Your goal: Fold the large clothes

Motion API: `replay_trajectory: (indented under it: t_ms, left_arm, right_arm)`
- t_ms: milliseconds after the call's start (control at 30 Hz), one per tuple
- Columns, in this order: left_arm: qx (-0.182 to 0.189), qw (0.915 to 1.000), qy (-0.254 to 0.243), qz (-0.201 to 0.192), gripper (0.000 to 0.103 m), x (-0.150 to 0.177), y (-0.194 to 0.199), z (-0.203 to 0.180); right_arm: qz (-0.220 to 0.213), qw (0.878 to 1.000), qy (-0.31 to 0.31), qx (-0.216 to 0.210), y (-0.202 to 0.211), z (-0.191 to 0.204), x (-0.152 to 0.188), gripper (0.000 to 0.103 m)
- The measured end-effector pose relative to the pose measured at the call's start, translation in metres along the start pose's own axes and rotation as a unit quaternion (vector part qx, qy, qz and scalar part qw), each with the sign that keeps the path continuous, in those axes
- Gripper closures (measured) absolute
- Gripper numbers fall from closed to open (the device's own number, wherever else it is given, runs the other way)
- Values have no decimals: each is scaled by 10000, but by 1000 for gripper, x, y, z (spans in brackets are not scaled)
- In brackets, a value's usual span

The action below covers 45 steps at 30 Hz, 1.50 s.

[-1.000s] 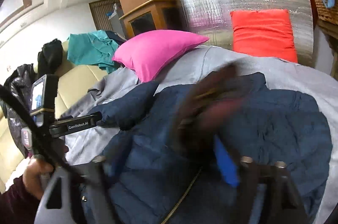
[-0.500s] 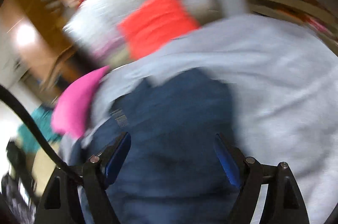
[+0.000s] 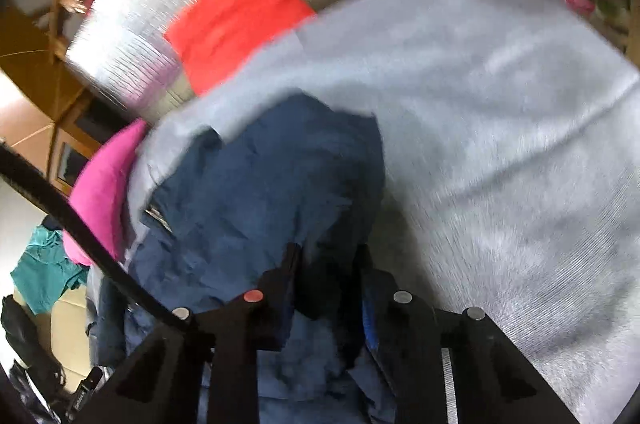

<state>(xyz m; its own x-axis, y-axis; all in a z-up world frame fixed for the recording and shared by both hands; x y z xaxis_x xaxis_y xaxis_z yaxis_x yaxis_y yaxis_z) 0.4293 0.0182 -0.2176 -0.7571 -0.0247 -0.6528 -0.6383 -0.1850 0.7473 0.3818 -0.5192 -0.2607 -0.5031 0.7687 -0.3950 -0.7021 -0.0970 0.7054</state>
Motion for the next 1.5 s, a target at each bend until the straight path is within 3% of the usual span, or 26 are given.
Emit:
replay_trajectory:
  t_ms: [67, 200, 267, 300, 333, 400, 500, 567, 633, 733, 833, 900, 967, 1033, 1267, 1333, 1433, 1500]
  left_arm:
    - [-62, 9997, 228, 32, 0, -3, -3, 17]
    - [-308, 9964, 738, 268, 0, -4, -17, 59]
    - [-415, 9936, 979, 377, 0, -4, -24, 80]
    - [-447, 9919, 1108, 423, 0, -4, -28, 90]
    - [-471, 9896, 1277, 472, 0, -3, -31, 102]
    - [-445, 9824, 1708, 607, 0, 0, -39, 127]
    - [-161, 9701, 2288, 797, 0, 8, -51, 153]
    - [72, 9611, 2622, 862, 0, 14, -59, 163]
    - [251, 9520, 2911, 914, 0, 20, -66, 168]
    - [564, 9387, 3264, 958, 0, 24, -82, 173]
    - [744, 9338, 3363, 968, 0, 21, -97, 172]
    - [881, 9302, 3430, 969, 0, 21, -107, 172]
    - [1086, 9234, 3564, 922, 10, 18, -117, 172]
    - [1249, 9188, 3641, 873, 36, 14, -126, 171]
    - [1211, 9229, 3588, 694, 49, 4, -140, 174]
    - [1268, 9233, 3559, 688, 70, 2, -143, 173]
    - [1255, 9264, 3502, 584, 84, 0, -141, 169]
    - [1269, 9300, 3423, 425, 89, -3, -133, 167]
  right_arm:
    - [-187, 9995, 229, 77, 5, 8, 3, 74]
    - [276, 9956, 443, 774, -24, 2, 15, 67]
    - [206, 9961, 429, 749, -19, 5, 12, 67]
    - [132, 9963, 408, 741, -12, 7, 10, 65]
    - [-68, 9966, 379, 726, -1, 9, 7, 54]
    - [-630, 9948, 400, 692, 21, 13, 7, 41]
    - [-1162, 9882, 794, 604, 43, 26, 16, 40]
    - [-1241, 9852, 1121, 369, 49, 41, 26, 43]
    - [-1004, 9864, 1293, 150, 41, 50, 34, 58]
    - [-242, 9924, 1207, -31, 7, 55, 47, 58]
    - [623, 9932, 988, 3, -34, 48, 59, 57]
    - [671, 9936, 910, 59, -43, 43, 61, 58]
    - [645, 9939, 890, 20, -40, 43, 57, 58]
    - [552, 9948, 848, -97, -34, 43, 56, 57]
    - [619, 9931, 999, 9, -42, 46, 60, 58]
    - [621, 9930, 1007, 10, -42, 48, 61, 58]
    - [634, 9931, 989, 2, -43, 47, 60, 58]
    - [637, 9934, 958, -13, -42, 45, 60, 58]
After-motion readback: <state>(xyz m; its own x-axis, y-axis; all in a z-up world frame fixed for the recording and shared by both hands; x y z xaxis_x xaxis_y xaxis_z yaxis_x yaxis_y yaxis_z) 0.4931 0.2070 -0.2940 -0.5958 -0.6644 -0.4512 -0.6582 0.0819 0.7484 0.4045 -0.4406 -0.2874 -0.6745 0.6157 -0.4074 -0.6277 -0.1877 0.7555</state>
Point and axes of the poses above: each gripper's, at about its wrist camera, not at the fingertips, and y roughly against the way its jaws point, z to its left, x to its underside, the point moved 3 cm from there along -y, roughly the way its jaws point, and after that the axes turned 8 degrees about -y, right-handed, at the moved point
